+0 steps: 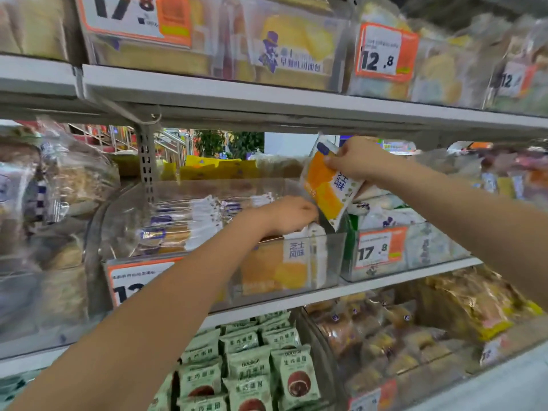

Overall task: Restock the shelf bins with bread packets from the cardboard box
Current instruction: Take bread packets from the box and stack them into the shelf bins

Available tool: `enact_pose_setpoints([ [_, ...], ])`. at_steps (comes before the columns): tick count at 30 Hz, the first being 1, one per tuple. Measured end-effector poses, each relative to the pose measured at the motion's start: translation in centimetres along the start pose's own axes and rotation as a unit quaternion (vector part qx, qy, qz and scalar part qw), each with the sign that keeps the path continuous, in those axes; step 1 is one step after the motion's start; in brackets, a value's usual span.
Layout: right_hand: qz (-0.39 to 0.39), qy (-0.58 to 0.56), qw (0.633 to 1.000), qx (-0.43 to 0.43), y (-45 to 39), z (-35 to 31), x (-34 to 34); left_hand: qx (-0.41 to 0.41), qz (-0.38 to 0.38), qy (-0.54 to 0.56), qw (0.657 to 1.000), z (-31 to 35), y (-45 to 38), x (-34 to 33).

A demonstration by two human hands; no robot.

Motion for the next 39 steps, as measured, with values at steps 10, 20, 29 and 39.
enact_pose_setpoints([
  [10,-0.074,0.251,0.965,0.024,0.0,-2.7,-4.8,0.020,-0.002,0.011,1.000,-0.1,1.2,0.2],
  [20,-0.084,0.111,0.977,0.162,-2.8,-1.7,-5.2,0.027,0.031,0.036,0.998,-0.1,0.8,0.8],
  [29,-0.225,0.244,0.933,0.140,-4.9,-2.6,-4.8,0.101,0.103,0.053,0.988,-2.7,-1.0,3.6],
  [39,-0.254,0.292,0.916,0.109,-6.3,-3.9,-5.6,0.129,0.036,-0.061,0.989,-3.8,-1.8,3.1],
])
Point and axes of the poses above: each hand's wrist, its own y-axis away from the middle knuckle, its own x-axis out of the back of the hand, z = x × y, the point moved 5 cm from there along -y, towards the middle knuckle, and after that the axes turned 10 degrees about -z, right-handed, at the moved point
